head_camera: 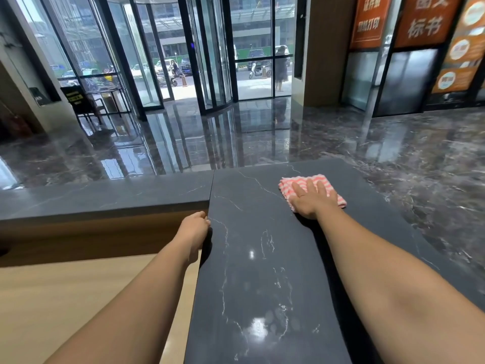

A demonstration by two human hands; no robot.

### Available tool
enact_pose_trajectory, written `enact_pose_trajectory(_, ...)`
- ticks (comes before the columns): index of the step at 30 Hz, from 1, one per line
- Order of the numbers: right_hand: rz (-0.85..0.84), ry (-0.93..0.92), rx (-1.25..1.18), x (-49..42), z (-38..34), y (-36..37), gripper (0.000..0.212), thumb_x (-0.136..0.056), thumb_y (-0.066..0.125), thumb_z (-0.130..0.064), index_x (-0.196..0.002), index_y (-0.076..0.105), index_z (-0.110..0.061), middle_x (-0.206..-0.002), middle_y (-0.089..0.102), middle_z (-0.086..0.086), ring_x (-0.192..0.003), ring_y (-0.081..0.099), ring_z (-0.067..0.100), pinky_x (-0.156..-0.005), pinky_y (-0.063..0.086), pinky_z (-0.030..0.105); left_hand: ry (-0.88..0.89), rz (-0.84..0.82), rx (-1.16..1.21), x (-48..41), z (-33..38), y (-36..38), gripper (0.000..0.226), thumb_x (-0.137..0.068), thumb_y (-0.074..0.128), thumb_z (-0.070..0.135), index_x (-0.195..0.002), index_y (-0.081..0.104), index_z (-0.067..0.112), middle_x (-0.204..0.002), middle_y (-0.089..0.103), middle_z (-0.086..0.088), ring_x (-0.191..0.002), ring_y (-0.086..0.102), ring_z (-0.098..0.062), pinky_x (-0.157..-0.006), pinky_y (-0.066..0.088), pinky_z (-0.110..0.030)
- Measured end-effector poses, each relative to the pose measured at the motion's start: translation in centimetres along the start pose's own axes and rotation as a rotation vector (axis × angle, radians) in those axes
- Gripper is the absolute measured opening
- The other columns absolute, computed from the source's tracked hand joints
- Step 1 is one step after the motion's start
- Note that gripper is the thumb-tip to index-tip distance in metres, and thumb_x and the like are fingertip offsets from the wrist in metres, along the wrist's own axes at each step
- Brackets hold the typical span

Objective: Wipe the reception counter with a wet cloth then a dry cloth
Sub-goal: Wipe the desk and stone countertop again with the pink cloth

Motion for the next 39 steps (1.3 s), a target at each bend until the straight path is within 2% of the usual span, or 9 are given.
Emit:
enact_pose_trajectory(3, 0.005, 0.039, -0.008, -1.2, -1.3, -0.2, 0.056, -0.102, 0.017, -0.043, -0.155, -0.003, -0.038, -0.162, -0.018, 0.003, -0.148, -0.018, 0.029, -0.116, -0.010, 0.056, -0.027, -0.063, 0.056, -0.5, -0.4, -0.1, 0.048, -0.100, 0.043, 0.008, -0.146, 0.036, 0.014, -0.140, 0.050, -0.010, -0.126, 0.049, -0.028, -0.103, 0.041, -0.038)
enact_pose_trajectory(8, 0.000, -0.028, -0.010, -2.6, -6.4, 0.4, 0.055, -0.103, 0.015, -0.042, -0.155, -0.004, -0.036, -0.161, -0.019, 0.004, -0.148, -0.019, 0.030, -0.115, -0.011, 0.058, -0.045, -0.129, 0.122, -1.0, -0.8, -0.3, 0.047, -0.102, 0.041, 0.011, -0.148, 0.032, 0.011, -0.144, 0.046, -0.009, -0.130, 0.046, -0.027, -0.109, 0.037, -0.037)
enact_pose_trajectory(11, -0.017, -0.121, -0.002, -2.1, -11.0, 1.4, 0.055, -0.103, 0.015, -0.042, -0.155, -0.005, -0.035, -0.161, -0.020, 0.004, -0.147, -0.020, 0.030, -0.115, -0.012, 0.059, -0.056, -0.156, 0.181, -0.8, -0.8, -0.3, 0.040, -0.102, 0.040, 0.011, -0.141, 0.042, 0.010, -0.134, 0.052, -0.008, -0.122, 0.052, -0.024, -0.098, 0.042, -0.031)
enact_pose_trajectory(16, -0.046, -0.300, 0.044, 1.5, -17.7, 3.5, 0.057, -0.103, 0.016, -0.043, -0.155, -0.007, -0.034, -0.161, -0.021, 0.006, -0.147, -0.021, 0.033, -0.114, -0.014, 0.059, -0.062, -0.147, 0.264, -0.4, -0.8, -0.4, 0.016, -0.093, 0.044, 0.006, -0.087, 0.059, 0.007, -0.092, 0.058, -0.016, -0.081, 0.056, -0.024, -0.076, 0.046, -0.035)
enact_pose_trajectory(20, -0.083, -0.434, 0.110, 5.2, -20.4, 5.2, 0.056, -0.103, 0.023, -0.041, -0.155, 0.004, -0.035, -0.161, -0.020, 0.005, -0.147, -0.020, 0.032, -0.113, -0.015, 0.060, -0.118, -0.063, 0.437, -0.1, -0.6, -1.3, 0.030, -0.101, 0.041, 0.025, -0.115, 0.062, 0.008, -0.106, 0.068, -0.013, -0.096, 0.065, -0.027, -0.077, 0.050, -0.037)
enact_pose_trajectory(24, -0.070, -0.491, 0.140, 6.6, -19.0, 5.3, 0.053, -0.103, 0.015, -0.046, -0.155, 0.007, -0.037, -0.162, -0.017, 0.002, -0.148, -0.017, 0.028, -0.113, -0.013, 0.058, -0.098, 0.052, 0.476, 0.4, -1.4, -2.5, 0.030, -0.102, 0.041, 0.028, -0.087, 0.061, 0.011, -0.063, 0.068, -0.002, -0.051, 0.062, -0.014, -0.049, 0.045, -0.025)
enact_pose_trajectory(31, -0.061, -0.359, 0.127, 6.9, -11.8, 3.9, 0.055, -0.103, 0.014, -0.048, -0.154, -0.002, -0.038, -0.162, -0.017, 0.000, -0.149, -0.015, 0.026, -0.117, -0.010, 0.054, -0.062, 0.035, 0.423, 3.1, 0.0, -1.6, 0.030, -0.098, 0.048, 0.037, -0.101, 0.061, 0.011, -0.106, 0.063, -0.007, -0.103, 0.060, -0.021, -0.103, 0.043, -0.038)
enact_pose_trajectory(35, -0.051, -0.208, 0.085, 6.5, -5.9, 2.6, 0.055, -0.103, 0.015, -0.049, -0.154, -0.002, -0.039, -0.162, -0.015, 0.001, -0.149, -0.014, 0.025, -0.118, -0.008, 0.051, -0.118, -0.005, 0.383, 4.5, -0.4, -1.4, 0.037, -0.096, 0.046, 0.048, -0.079, 0.052, 0.016, -0.076, 0.052, -0.003, -0.068, 0.051, -0.017, -0.066, 0.043, -0.030)
enact_pose_trajectory(39, -0.047, -0.076, 0.047, 6.3, -2.2, 1.6, 0.055, -0.103, 0.017, -0.048, -0.153, -0.004, -0.040, -0.162, -0.017, 0.001, -0.149, -0.016, 0.026, -0.118, -0.009, 0.051, -0.171, -0.065, 0.375, 5.9, -0.7, -1.9, 0.043, -0.095, 0.044, 0.054, -0.100, 0.053, 0.012, -0.094, 0.053, -0.008, -0.086, 0.053, -0.022, -0.075, 0.045, -0.035)
Point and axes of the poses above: each hand's wrist, its own x-axis away from the middle knuckle, its own y-axis out of the palm, z = x × y, the point moved 4 cm from there along -x, towards the middle knuckle
